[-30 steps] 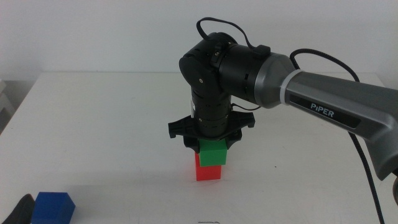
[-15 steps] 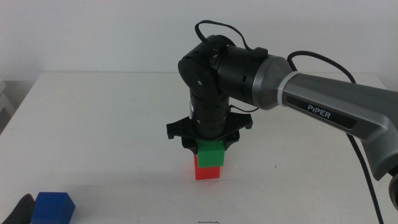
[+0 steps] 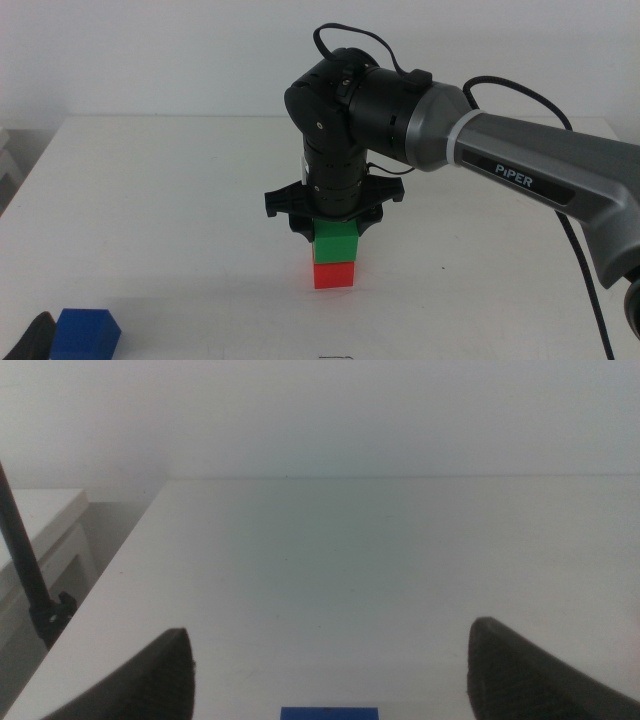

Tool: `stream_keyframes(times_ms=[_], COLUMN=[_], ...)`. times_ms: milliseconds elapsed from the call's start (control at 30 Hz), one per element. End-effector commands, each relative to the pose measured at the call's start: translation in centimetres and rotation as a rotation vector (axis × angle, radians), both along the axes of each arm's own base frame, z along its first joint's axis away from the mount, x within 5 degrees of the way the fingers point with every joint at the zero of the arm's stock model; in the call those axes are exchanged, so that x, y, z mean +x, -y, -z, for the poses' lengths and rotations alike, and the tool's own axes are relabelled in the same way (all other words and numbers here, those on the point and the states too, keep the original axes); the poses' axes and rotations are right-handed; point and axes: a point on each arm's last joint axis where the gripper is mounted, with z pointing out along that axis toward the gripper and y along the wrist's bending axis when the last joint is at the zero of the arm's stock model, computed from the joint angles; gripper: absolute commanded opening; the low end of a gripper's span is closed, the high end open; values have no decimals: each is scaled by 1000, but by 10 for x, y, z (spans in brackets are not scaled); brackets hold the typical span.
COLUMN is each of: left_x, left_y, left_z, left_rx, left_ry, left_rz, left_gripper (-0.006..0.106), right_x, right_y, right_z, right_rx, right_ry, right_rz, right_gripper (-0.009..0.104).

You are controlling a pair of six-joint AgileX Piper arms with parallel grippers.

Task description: Stack red cubes first, then green, then blue cubes in a specific spot.

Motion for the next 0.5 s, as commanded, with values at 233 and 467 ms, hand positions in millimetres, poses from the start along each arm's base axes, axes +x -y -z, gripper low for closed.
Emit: stream_keyframes(times_ms=[233,467], left_x=[-1,-1], left_y=[0,0], left_z=[-9,-9], left_rx=[-15,-15], left_ry=[100,100], left_rz=[-3,-3], left_gripper=[94,94], right_x=[-1,3], right_y=[4,1], right_z=[-28,-27], right_rx=[19,43], right_ry=[64,98], right_rz=[-6,-24], right_gripper=[2,69])
